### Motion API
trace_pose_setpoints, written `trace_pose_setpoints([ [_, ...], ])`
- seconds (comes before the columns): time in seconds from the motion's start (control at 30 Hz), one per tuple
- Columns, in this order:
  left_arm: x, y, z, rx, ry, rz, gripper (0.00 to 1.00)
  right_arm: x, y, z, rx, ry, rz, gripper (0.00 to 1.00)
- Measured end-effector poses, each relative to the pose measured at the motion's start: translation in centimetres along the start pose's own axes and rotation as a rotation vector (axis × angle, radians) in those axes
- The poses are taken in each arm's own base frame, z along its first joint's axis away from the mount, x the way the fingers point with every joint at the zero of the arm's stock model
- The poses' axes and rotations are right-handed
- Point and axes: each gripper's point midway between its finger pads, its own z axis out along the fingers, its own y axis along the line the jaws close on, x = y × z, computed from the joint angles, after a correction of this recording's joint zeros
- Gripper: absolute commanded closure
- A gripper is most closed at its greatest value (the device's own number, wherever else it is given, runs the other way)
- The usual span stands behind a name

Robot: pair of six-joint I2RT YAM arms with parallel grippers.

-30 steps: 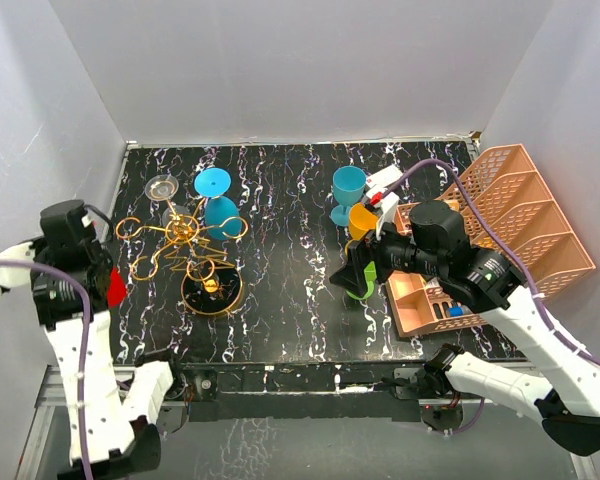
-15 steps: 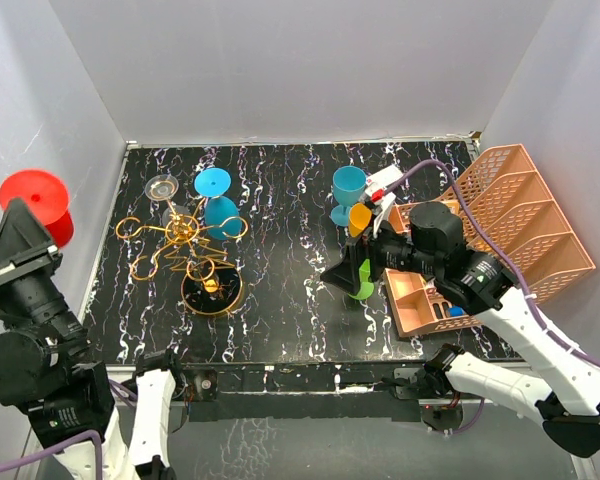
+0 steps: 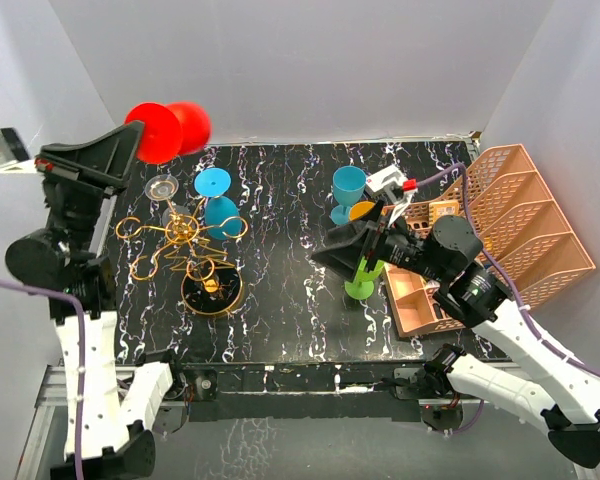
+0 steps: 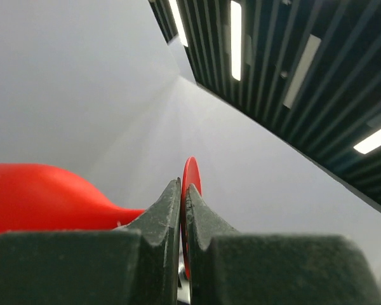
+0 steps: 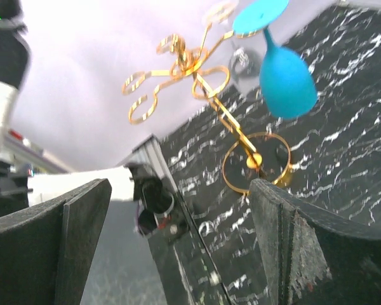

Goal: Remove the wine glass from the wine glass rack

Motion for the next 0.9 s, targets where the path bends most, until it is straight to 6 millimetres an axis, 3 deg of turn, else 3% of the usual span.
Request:
trace_pose_setpoints([
  [0.17, 2.4, 1.2, 0.1, 0.058, 0.137, -0.228, 1.0, -3.2, -0.5, 1.0, 0.035, -0.16, 0.1, 0.01],
  [0.4, 4.5, -3.8, -2.4, 0.202, 0.275, -0.344, 1.0, -4.5, -1.3, 5.1, -0.041, -0.224, 0.172, 0.02],
  [0.5, 5.1, -5.8, -4.0, 0.259, 0.312, -0.36, 1.0, -5.3, 0.3, 6.7, -0.186, -0.237, 0.156, 0.02],
  [0.63, 5.6, -7.5, -5.3, 0.309, 0.347, -0.375, 1.0, -7.3, 3.6, 7.3, -0.406, -0.281, 0.121, 0.02],
  [0.9, 6.0, -6.9, -6.2, 0.312, 0.361, -0.427, 1.0, -11.7, 10.0, 5.8, -0.827, -0.364, 0.088, 0.0],
])
